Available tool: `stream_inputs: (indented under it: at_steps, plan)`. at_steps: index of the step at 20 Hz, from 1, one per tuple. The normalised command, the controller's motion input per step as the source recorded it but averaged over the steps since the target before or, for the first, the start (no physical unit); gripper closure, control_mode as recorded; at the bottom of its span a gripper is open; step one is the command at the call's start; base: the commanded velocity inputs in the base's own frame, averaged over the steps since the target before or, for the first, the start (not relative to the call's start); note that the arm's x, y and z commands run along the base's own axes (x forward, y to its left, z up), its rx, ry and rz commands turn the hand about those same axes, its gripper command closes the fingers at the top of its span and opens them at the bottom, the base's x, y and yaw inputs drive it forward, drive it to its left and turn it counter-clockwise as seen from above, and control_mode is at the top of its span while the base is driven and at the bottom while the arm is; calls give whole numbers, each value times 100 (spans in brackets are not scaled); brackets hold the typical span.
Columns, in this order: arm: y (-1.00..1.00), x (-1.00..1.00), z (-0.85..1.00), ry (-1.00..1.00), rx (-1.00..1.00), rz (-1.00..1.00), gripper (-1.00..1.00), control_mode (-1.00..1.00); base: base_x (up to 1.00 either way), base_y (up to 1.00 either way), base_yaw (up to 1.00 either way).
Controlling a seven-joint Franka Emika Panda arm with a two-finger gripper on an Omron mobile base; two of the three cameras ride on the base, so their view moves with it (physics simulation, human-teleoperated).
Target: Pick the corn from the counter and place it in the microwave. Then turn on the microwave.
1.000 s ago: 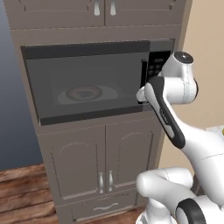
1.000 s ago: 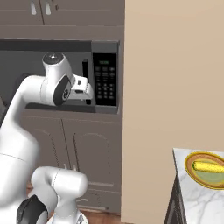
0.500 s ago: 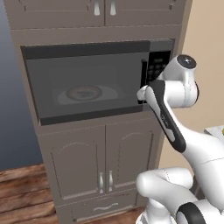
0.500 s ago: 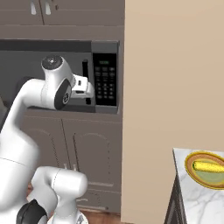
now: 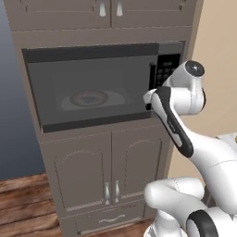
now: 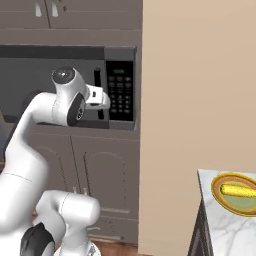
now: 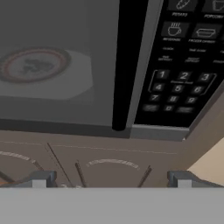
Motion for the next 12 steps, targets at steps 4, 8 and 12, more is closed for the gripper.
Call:
stream_inputs:
  at_steps: [4, 8, 12]
  plan:
    - [0, 27, 3, -1, 0, 0, -100, -100, 0, 0, 0]
    - [0, 23, 0, 0, 0, 0, -100, -100, 0, 0, 0]
    - [0, 21, 0, 0, 0, 0, -100, -100, 0, 0, 0]
